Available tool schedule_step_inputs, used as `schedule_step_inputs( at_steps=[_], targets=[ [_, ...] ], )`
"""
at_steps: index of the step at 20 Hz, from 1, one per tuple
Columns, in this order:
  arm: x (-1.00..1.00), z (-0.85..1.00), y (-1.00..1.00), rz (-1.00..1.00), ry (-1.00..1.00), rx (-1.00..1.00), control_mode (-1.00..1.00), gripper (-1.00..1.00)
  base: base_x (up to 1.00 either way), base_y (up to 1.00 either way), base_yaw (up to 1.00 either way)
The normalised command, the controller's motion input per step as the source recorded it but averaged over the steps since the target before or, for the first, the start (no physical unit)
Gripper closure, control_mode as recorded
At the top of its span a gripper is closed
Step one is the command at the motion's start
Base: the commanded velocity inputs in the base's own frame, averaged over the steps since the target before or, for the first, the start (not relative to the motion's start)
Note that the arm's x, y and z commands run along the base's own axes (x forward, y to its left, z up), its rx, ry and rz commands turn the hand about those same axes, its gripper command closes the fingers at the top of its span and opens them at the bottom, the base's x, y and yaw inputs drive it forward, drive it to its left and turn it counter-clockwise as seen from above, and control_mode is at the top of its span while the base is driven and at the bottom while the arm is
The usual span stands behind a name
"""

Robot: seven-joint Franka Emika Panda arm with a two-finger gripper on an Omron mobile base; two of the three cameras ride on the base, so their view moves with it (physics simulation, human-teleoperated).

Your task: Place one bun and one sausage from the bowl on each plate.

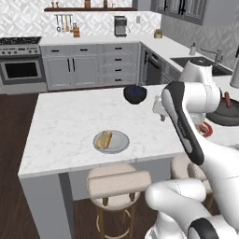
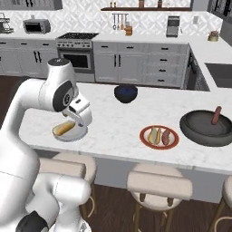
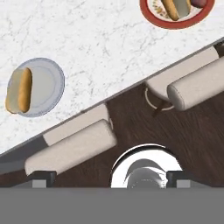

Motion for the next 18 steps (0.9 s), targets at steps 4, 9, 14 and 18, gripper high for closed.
schedule_step_inputs(
  at_steps=[4,9,14,18],
  targets=[
    [0.00,0.00,0.00,0.00,0.00,0.00,1.00,-1.00,-0.82,-0.88,0.00],
    [0.00,0.00,0.00,0.00,0.00,0.00,1.00,-1.00,0.17,-1.00,0.00],
    [0.00,0.00,0.00,0.00,0.00,0.00,1.00,-1.00,0.57,-1.00,0.04],
    [0.00,0.00,0.00,0.00,0.00,0.00,1.00,-1.00,0.44,-1.00,0.05]
  ],
)
